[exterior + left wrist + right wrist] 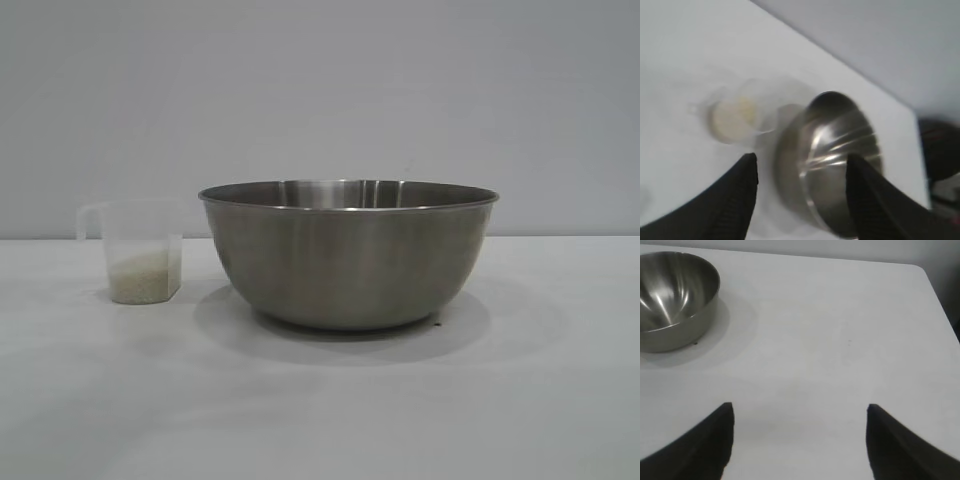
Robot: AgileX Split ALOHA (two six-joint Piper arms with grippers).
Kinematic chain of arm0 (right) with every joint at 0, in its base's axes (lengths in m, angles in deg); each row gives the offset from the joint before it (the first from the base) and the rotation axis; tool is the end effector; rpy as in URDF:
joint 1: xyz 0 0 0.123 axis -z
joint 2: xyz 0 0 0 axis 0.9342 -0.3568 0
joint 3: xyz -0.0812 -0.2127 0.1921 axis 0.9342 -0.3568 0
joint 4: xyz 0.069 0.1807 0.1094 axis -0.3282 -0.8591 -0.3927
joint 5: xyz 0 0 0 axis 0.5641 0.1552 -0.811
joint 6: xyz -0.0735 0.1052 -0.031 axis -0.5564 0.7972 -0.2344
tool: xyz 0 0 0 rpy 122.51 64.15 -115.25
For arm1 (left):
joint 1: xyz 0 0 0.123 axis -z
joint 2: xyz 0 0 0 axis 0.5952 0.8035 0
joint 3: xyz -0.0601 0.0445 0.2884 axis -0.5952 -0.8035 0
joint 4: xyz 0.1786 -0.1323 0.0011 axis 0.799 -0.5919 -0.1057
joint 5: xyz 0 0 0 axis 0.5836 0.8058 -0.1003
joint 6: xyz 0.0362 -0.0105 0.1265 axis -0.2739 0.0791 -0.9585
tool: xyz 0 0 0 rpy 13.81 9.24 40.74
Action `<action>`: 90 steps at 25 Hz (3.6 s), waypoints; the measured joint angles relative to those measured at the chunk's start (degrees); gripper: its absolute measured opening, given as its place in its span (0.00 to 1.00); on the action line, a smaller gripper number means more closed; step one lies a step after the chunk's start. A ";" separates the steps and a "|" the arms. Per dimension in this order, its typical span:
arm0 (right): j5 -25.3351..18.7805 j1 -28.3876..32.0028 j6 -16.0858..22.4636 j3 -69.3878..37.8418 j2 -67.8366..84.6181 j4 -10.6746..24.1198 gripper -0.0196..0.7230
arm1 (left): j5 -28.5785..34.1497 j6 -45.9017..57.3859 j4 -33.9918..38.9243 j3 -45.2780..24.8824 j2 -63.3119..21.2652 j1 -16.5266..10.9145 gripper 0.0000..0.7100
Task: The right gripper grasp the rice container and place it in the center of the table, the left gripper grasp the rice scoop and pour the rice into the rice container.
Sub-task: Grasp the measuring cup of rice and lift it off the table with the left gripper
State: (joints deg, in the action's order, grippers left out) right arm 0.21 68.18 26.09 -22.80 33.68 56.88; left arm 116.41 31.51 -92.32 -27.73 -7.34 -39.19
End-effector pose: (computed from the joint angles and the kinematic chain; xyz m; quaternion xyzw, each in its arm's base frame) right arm -0.0147 0.0102 0.2317 -0.0731 0.8689 0.0122 0.4894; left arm 0.2016 -0.0674 0.2852 -0.2270 0.7694 -0.4643 0.3753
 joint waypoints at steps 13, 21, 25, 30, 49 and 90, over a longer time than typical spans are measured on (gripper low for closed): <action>0.00 0.00 0.00 0.00 0.00 0.00 0.66 | 24.82 -28.99 33.40 1.90 0.00 0.00 0.54; 0.00 0.00 0.00 0.00 0.00 0.00 0.66 | 6.45 -5.82 69.37 1.90 0.00 0.00 0.54; 0.00 0.00 0.00 0.00 0.00 0.00 0.66 | -1.02 17.35 90.61 1.90 0.00 0.00 0.54; 0.00 0.00 0.00 0.00 0.00 0.00 0.66 | -10.68 36.48 101.18 1.90 0.00 0.00 0.54; 0.00 0.00 0.00 0.00 0.00 0.00 0.66 | -45.18 36.63 94.09 -2.63 0.00 13.60 0.54; 0.04 0.00 0.00 0.00 0.00 0.00 0.66 | -101.00 47.67 102.17 -16.06 49.31 15.74 0.39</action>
State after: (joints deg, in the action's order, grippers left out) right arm 0.25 68.18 26.09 -22.80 33.68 56.88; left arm 15.42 79.17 9.85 -43.80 41.97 -23.45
